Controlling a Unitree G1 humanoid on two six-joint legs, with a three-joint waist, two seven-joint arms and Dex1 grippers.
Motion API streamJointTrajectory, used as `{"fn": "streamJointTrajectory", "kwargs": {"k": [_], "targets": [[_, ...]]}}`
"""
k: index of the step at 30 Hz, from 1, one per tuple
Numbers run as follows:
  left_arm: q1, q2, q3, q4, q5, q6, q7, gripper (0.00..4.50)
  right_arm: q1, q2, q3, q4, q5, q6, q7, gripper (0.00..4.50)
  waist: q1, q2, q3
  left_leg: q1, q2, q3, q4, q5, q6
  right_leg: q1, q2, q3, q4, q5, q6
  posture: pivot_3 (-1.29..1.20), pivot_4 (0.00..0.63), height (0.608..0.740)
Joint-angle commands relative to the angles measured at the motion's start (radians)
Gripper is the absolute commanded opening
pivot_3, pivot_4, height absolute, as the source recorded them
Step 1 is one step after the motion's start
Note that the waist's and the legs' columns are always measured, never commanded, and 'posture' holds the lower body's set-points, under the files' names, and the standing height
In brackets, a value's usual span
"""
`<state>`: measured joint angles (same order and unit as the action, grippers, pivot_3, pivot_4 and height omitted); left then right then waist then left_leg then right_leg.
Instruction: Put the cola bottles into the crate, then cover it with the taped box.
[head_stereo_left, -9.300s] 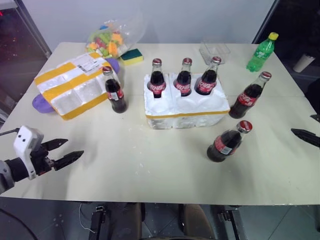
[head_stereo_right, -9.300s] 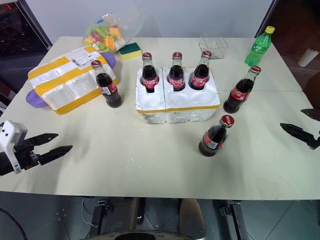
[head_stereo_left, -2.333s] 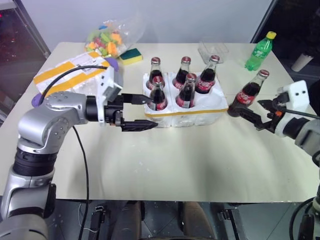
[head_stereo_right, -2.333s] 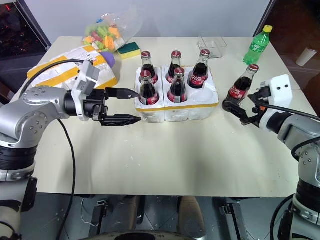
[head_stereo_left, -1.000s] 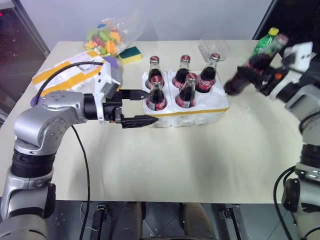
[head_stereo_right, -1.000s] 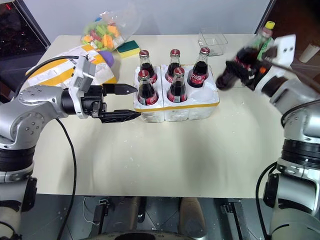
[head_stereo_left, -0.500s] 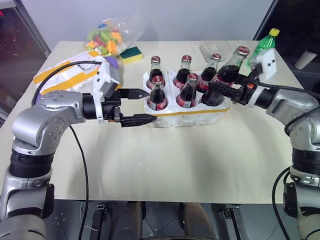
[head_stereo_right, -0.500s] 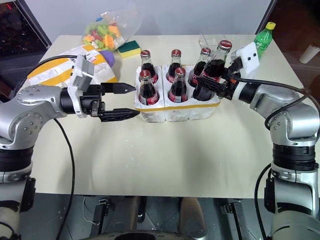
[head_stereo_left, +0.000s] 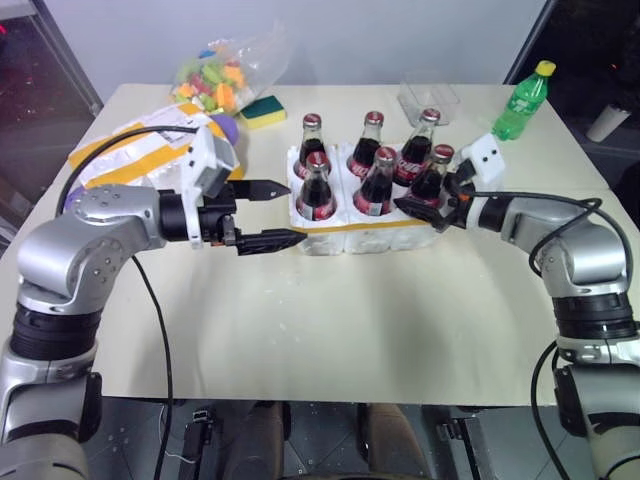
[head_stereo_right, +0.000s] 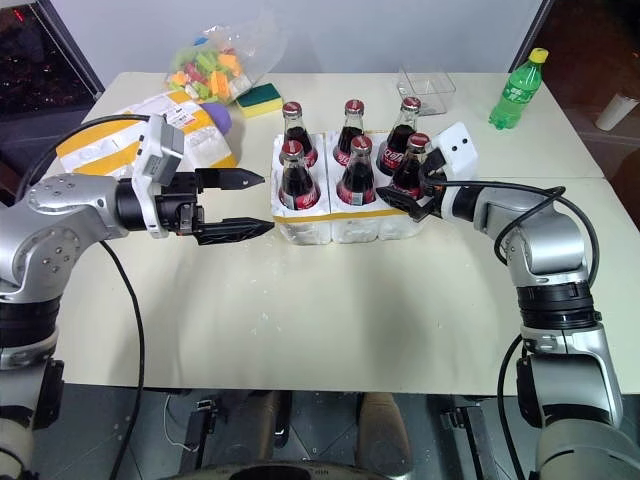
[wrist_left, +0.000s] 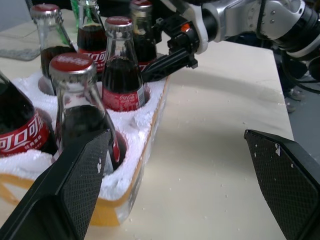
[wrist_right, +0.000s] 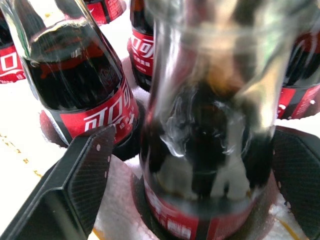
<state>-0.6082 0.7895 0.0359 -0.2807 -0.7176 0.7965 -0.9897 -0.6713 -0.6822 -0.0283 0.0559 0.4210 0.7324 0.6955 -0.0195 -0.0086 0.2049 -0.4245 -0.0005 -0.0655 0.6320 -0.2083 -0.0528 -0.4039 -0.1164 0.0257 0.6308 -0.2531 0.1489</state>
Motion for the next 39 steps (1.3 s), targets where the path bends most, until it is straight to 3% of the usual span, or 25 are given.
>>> {"fn": "streamJointTrajectory", "kwargs": {"k": [1,6,8,12,17,28,39], "targets": [[0.043,0.045,0.081,-0.024,0.043,-0.030,0.048,4.50,-0.036,-0.034,-0.116,-0.094,0.092,0.084,0.014,4.43,0.001,0.000,0.000,0.000,0.000,0.000,0.000,0.000,0.000,0.000,0.000,0.000,0.000,0.000,0.000,0.00,0.150,0.739],[0.136,0.129,0.190,0.029,0.172,-0.104,0.140,4.50,-0.110,-0.150,-0.264,-0.192,0.234,0.222,0.048,4.43,0.003,0.001,0.001,-0.002,0.000,0.000,-0.003,0.000,0.000,-0.004,0.000,0.000,0.000,0.000,0.000,0.00,0.150,0.739],[0.197,0.189,0.209,0.085,0.287,-0.201,0.168,4.50,-0.115,-0.207,-0.312,-0.203,0.271,0.257,0.072,4.43,0.003,0.001,0.001,-0.002,0.000,0.000,-0.005,0.000,0.000,-0.004,0.000,0.000,0.000,0.000,0.000,0.00,0.150,0.739],[0.323,0.288,0.207,0.271,0.513,-0.386,0.262,4.50,-0.018,-0.322,-0.374,-0.303,0.348,0.304,0.172,4.43,0.001,0.001,0.001,-0.001,0.000,0.001,-0.005,0.000,0.000,-0.004,0.000,0.000,-0.001,-0.001,-0.002,0.00,0.150,0.739],[0.349,0.329,0.125,0.520,0.750,-0.606,0.412,4.50,0.133,-0.353,-0.435,-0.480,0.470,0.316,0.251,4.43,0.003,0.001,0.001,-0.001,0.001,0.001,-0.004,0.000,0.000,-0.004,0.000,0.000,-0.001,-0.002,-0.003,0.00,0.150,0.739],[-0.035,0.205,-0.168,1.207,1.106,-0.993,0.716,4.50,0.283,-0.414,-0.545,-0.642,0.668,0.312,0.307,4.43,0.013,-0.003,-0.001,-0.002,0.000,0.002,-0.002,-0.001,0.000,-0.003,-0.001,0.000,-0.001,0.000,0.000,0.00,0.150,0.739],[-0.255,0.117,-0.294,1.518,1.230,-1.070,0.848,4.50,0.320,-0.456,-0.595,-0.681,0.759,0.309,0.212,4.43,0.009,-0.004,-0.002,-0.002,0.001,0.002,-0.002,-0.001,0.000,-0.003,-0.001,-0.001,0.000,0.000,0.001,0.00,0.150,0.739]]}}
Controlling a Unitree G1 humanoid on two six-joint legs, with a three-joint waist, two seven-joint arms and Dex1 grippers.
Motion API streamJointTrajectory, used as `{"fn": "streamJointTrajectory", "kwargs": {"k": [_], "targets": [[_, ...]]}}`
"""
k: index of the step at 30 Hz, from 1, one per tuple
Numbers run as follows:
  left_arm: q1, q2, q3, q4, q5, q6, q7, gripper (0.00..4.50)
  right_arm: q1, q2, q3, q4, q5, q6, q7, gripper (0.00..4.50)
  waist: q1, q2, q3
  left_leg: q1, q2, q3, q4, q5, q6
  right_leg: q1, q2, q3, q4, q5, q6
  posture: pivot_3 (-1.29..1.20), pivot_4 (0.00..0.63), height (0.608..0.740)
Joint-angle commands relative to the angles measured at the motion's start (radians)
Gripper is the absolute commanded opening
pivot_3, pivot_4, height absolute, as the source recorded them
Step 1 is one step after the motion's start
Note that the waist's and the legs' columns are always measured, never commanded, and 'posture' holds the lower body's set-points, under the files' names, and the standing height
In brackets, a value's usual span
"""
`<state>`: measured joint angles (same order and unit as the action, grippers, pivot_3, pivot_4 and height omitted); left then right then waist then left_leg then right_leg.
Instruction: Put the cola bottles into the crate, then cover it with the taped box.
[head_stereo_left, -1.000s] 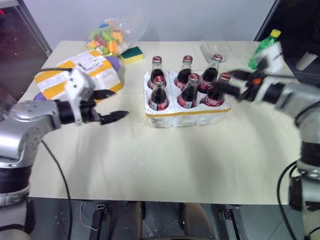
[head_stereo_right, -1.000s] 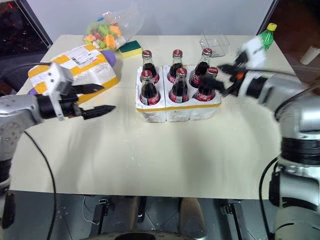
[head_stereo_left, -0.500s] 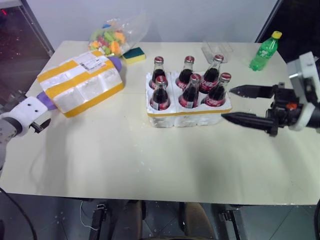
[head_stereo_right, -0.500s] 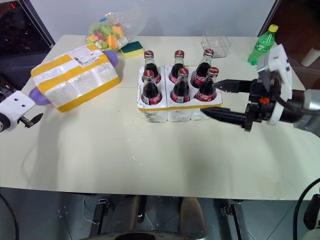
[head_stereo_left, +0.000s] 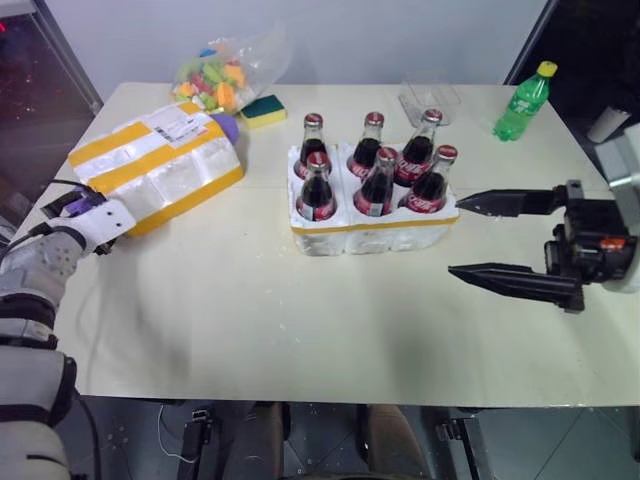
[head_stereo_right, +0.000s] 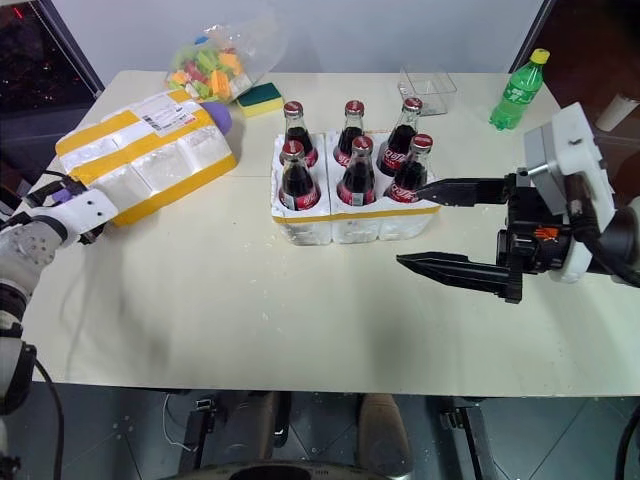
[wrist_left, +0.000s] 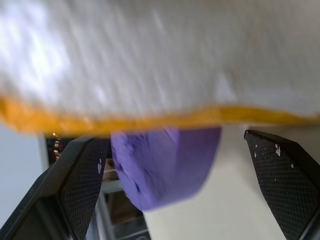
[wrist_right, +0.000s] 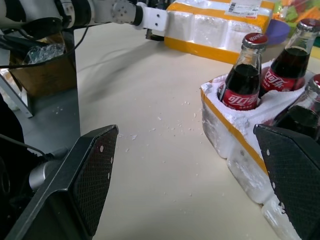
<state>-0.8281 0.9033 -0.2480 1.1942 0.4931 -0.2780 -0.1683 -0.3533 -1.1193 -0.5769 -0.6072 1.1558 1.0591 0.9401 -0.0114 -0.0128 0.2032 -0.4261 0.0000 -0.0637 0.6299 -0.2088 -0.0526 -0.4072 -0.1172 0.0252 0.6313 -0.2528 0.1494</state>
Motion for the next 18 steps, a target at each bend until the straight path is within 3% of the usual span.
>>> {"fn": "streamJointTrajectory", "kwargs": {"k": [1,4,9,11,18], "targets": [[-0.042,-0.002,-0.013,0.058,0.020,0.011,0.027,4.50,0.004,-0.021,-0.048,-0.018,0.025,-0.019,-0.045,4.43,0.000,0.000,0.000,0.000,0.000,0.000,0.000,0.000,0.000,0.000,0.000,0.000,0.000,0.000,0.000,0.00,0.150,0.739],[-0.053,-0.013,-0.004,0.087,0.003,0.029,0.006,3.66,0.015,-0.027,-0.058,-0.011,0.013,-0.024,-0.073,4.50,-0.001,0.000,0.000,0.000,0.000,0.000,0.000,0.000,0.000,0.000,0.000,0.000,0.000,0.000,0.000,0.00,0.150,0.739],[-0.062,-0.012,-0.005,0.099,0.002,0.035,0.007,1.01,0.040,-0.030,-0.070,-0.001,-0.003,-0.039,-0.095,4.50,0.001,-0.001,-0.001,0.000,0.000,0.000,0.000,0.000,0.000,0.000,0.000,0.000,0.000,0.000,0.000,0.00,0.150,0.739],[-0.070,-0.010,-0.015,0.097,0.014,0.034,0.014,0.31,0.053,-0.030,-0.072,-0.001,-0.006,-0.046,-0.095,4.50,0.001,-0.001,-0.001,0.000,0.000,0.000,0.001,0.000,0.000,0.001,0.000,0.000,0.000,0.000,0.000,0.00,0.150,0.739],[-0.152,0.025,0.006,0.045,-0.002,0.001,-0.008,0.22,0.113,-0.043,-0.099,0.005,0.020,-0.036,-0.072,4.50,0.003,-0.002,-0.001,0.000,0.000,0.000,0.001,0.000,0.000,0.001,0.000,0.000,0.000,0.000,0.000,0.00,0.150,0.739]]}}
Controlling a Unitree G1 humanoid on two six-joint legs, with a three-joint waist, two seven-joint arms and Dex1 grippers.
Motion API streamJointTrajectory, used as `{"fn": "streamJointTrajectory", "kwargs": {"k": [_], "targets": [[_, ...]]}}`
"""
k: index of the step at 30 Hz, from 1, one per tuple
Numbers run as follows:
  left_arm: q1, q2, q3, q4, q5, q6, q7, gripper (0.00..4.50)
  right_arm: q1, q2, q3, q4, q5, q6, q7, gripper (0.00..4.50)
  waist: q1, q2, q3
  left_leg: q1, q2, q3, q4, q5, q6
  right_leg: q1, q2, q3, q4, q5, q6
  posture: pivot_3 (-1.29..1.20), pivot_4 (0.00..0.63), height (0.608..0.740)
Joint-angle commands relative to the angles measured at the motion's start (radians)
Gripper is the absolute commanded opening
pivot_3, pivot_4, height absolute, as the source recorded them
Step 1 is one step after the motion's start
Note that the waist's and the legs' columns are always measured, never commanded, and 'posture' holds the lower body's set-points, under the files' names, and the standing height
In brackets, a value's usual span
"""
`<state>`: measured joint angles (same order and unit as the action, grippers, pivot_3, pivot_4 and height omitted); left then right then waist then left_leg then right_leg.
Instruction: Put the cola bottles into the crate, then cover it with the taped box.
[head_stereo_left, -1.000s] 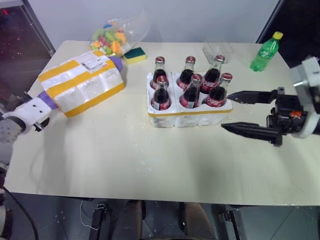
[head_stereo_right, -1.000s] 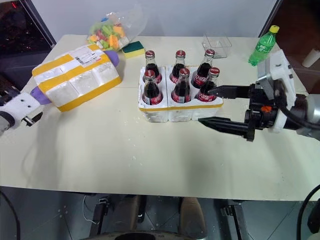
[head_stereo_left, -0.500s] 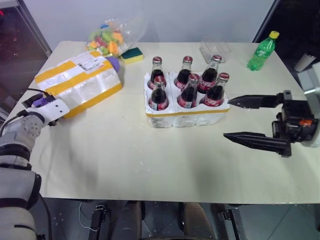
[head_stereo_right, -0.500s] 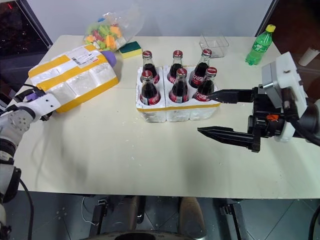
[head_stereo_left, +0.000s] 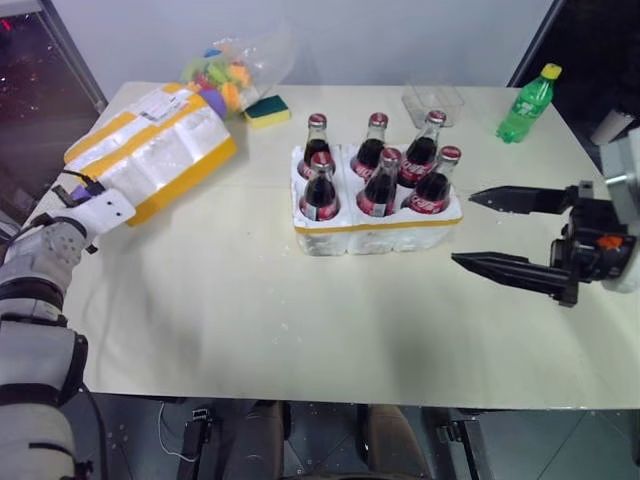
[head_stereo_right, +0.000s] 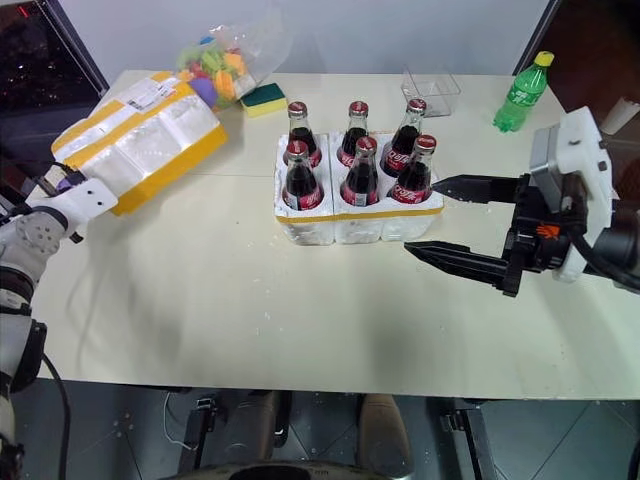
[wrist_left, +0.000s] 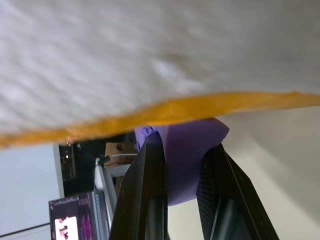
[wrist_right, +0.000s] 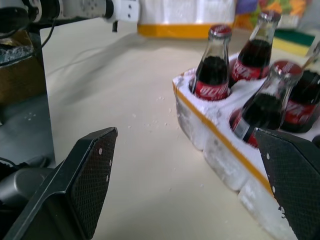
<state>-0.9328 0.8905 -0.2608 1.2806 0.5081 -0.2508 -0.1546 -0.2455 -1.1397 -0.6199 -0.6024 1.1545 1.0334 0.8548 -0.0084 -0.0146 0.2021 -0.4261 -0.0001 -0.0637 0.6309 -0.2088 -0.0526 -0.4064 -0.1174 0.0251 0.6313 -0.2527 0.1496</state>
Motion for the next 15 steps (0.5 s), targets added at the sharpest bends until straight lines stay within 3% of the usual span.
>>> {"fn": "streamJointTrajectory", "kwargs": {"k": [1,8,15], "targets": [[-0.060,0.044,0.026,-0.057,-0.025,-0.036,-0.039,0.22,0.012,-0.023,-0.057,-0.006,0.007,-0.022,0.018,4.50,0.000,-0.001,0.000,0.000,0.000,0.000,0.000,0.000,0.000,0.000,0.000,0.000,0.000,0.000,0.000,0.00,0.150,0.739],[-0.089,0.079,0.141,-0.468,-0.158,0.013,-0.263,0.22,0.031,-0.004,-0.016,-0.006,-0.041,-0.068,0.001,4.50,0.000,-0.006,0.001,-0.002,0.000,0.000,0.000,0.000,0.000,0.000,0.000,0.000,-0.001,0.000,0.000,0.00,0.150,0.739],[-0.062,0.048,0.164,-1.076,-0.257,0.322,-0.559,0.22,0.000,0.013,0.061,0.038,-0.079,-0.118,-0.021,4.50,-0.007,-0.006,0.001,-0.001,0.000,0.000,0.000,0.000,0.000,-0.001,0.000,0.000,0.000,0.000,0.000,0.00,0.150,0.739]]}}
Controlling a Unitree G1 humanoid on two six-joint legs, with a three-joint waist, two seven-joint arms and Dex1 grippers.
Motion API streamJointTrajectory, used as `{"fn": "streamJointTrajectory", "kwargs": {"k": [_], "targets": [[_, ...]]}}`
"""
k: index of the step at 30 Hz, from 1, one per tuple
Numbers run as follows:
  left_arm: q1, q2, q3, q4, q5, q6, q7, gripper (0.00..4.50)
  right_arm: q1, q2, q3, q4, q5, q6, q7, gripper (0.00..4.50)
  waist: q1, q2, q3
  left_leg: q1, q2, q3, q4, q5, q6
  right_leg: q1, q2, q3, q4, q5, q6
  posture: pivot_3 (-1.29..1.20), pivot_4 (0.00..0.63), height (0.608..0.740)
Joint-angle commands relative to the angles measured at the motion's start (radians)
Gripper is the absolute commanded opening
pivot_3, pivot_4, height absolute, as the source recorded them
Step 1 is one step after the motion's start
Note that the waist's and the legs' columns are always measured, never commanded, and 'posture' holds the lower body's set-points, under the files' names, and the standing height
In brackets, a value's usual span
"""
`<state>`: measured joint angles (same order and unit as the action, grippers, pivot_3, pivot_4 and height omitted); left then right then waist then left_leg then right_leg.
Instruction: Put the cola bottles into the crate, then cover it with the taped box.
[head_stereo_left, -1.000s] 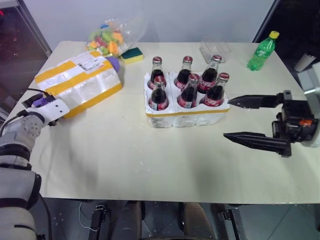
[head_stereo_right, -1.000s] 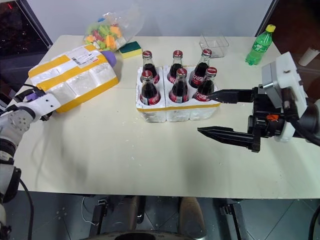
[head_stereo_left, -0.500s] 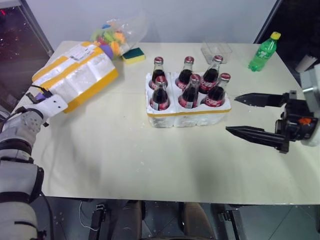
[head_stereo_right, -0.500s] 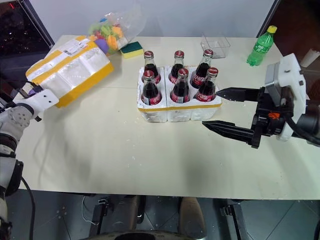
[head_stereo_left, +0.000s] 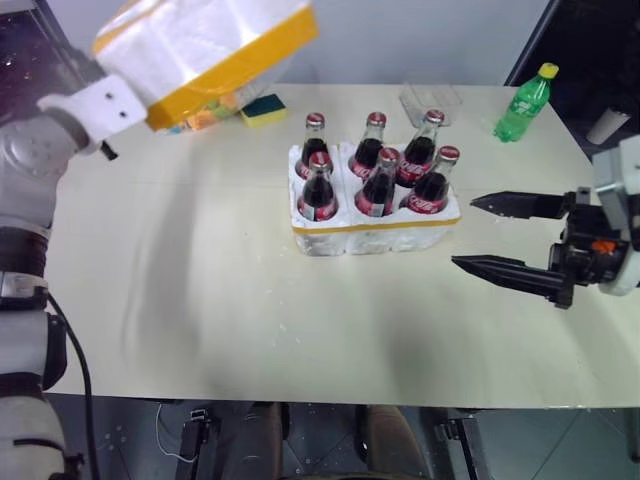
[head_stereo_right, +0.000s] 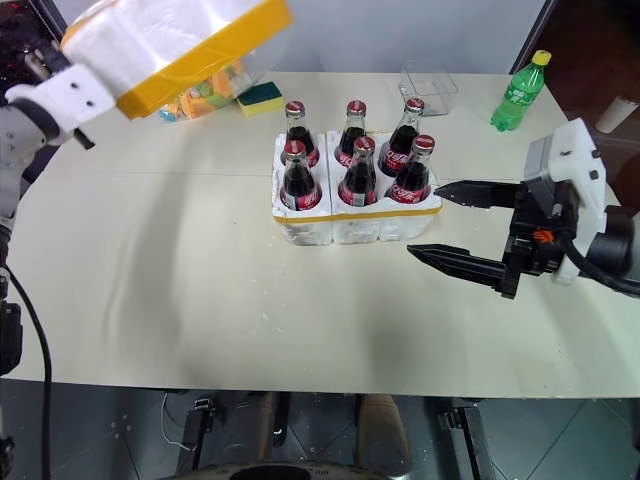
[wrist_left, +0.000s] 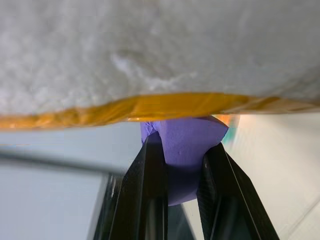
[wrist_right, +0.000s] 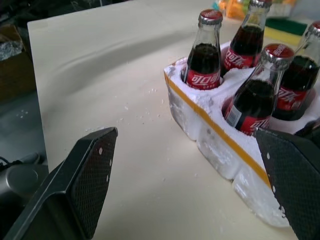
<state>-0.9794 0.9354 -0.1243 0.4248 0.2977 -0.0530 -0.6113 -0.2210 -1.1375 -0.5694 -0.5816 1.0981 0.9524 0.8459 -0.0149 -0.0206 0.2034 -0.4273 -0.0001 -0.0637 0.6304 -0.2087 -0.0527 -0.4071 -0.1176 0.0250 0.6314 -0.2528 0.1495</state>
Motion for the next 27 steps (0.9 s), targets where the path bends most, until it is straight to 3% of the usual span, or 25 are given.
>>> {"fn": "streamJointTrajectory", "kwargs": {"k": [1,5,11,27], "targets": [[-0.011,0.003,0.021,-0.283,-0.053,0.168,-0.143,0.22,-0.029,0.015,0.022,0.023,-0.030,-0.044,-0.017,4.50,0.000,0.000,0.000,0.000,0.000,0.000,0.000,0.000,0.000,0.000,0.000,0.000,0.000,0.000,0.000,0.00,0.150,0.739],[-0.009,0.004,-0.015,-0.468,-0.033,0.267,-0.245,0.22,-0.044,0.030,0.055,0.032,-0.045,-0.062,-0.029,4.50,-0.002,0.000,0.000,0.001,0.000,0.000,0.000,0.000,0.000,0.000,0.001,0.000,0.000,0.000,0.000,0.00,0.150,0.739],[-0.006,0.018,-0.096,-0.592,0.050,0.308,-0.344,0.22,-0.076,0.058,0.087,0.049,-0.052,-0.077,-0.065,4.50,0.000,0.000,0.000,0.001,0.000,0.000,0.001,0.000,0.000,0.001,0.001,0.000,0.000,0.000,0.000,0.00,0.150,0.739],[-0.110,-0.128,-0.200,-0.477,0.222,0.176,-0.358,0.22,-0.039,0.141,0.066,0.005,-0.057,-0.097,-0.144,4.50,0.007,0.000,0.000,0.001,0.000,-0.001,0.003,0.000,0.000,0.003,0.001,0.000,0.000,0.000,0.000,0.00,0.150,0.739]]}}
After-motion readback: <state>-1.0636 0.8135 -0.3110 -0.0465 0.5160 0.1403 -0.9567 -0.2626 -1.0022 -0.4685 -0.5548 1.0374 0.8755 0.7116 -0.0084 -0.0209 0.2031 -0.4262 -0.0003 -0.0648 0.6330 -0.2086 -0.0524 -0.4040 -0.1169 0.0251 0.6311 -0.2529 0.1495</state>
